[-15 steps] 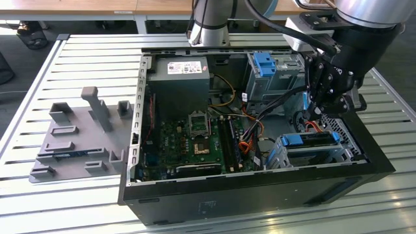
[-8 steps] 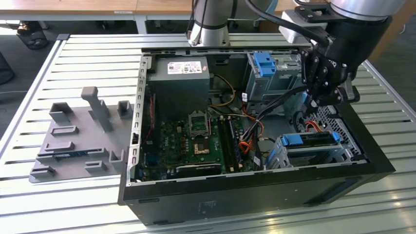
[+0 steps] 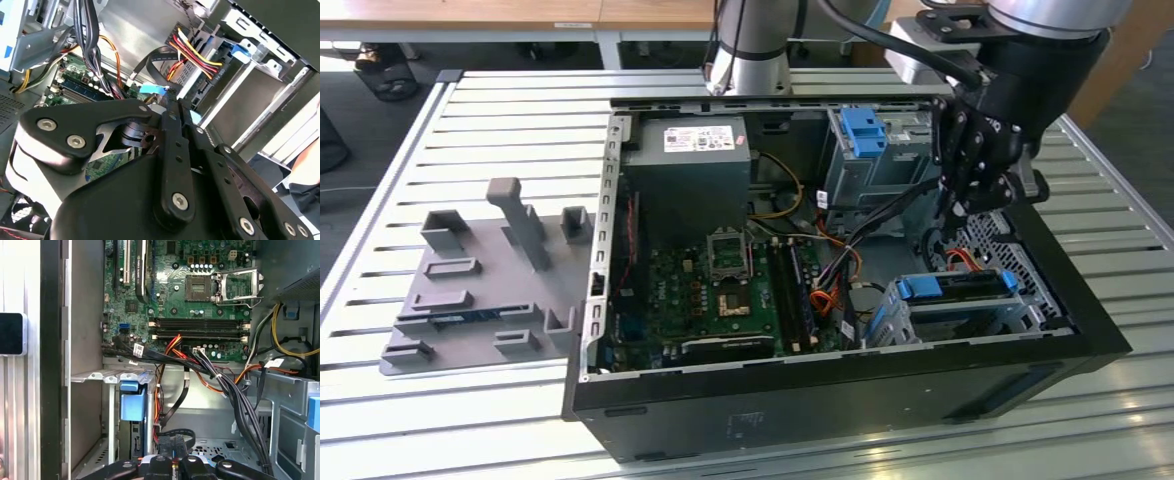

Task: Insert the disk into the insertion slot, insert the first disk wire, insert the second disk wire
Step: 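Insert the second disk wire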

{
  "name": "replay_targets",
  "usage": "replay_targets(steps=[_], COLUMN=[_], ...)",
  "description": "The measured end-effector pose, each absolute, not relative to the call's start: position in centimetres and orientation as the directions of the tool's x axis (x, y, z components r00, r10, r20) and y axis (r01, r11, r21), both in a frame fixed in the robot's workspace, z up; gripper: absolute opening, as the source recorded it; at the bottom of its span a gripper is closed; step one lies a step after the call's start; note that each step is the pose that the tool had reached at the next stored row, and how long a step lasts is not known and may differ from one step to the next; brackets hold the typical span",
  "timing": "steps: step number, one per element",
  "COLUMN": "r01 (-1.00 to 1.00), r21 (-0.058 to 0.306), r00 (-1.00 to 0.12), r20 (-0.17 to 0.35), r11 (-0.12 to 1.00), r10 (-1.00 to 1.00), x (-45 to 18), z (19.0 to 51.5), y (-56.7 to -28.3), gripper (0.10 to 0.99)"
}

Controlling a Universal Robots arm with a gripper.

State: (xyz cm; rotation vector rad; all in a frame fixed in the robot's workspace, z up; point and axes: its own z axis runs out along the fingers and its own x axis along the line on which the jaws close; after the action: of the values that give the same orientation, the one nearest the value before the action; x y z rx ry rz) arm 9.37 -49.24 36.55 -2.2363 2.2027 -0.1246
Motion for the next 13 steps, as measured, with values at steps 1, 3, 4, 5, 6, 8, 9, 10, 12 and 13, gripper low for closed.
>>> replay_targets(steps=[1,3,4,5,6,8,9,10,12,13], r01=[-0.998,-0.998,-0.998,-0.998,-0.998,-0.998,-0.998,-0.998,-0.998,-0.998], r21=[-0.056,-0.056,-0.056,-0.056,-0.056,-0.057,-0.057,-0.057,-0.058,-0.058], r00=[0.013,0.012,0.011,0.01,0.009,0.008,0.007,0.006,0.005,0.004], r20=[0.056,0.056,0.057,0.057,0.057,0.057,0.058,0.058,0.06,0.061], r11=[-0.016,-0.015,-0.014,-0.013,-0.013,-0.011,-0.01,-0.009,-0.008,-0.007], r10=[-0.998,-0.998,-0.998,-0.998,-0.998,-0.998,-0.998,-0.998,-0.998,-0.998], x=[9.4,9.4,9.4,9.4,9.4,9.4,9.3,9.3,9.3,9.3], z=[36.5,36.3,36.2,36.2,36.1,35.9,35.8,35.7,35.6,35.5], y=[-49.1,-48.9,-48.8,-48.8,-48.7,-48.7,-48.7,-48.6,-48.6,-48.6], gripper=[0.188,0.247,0.247,0.247,0.247,0.263,0.263,0.325,0.325,0.325])
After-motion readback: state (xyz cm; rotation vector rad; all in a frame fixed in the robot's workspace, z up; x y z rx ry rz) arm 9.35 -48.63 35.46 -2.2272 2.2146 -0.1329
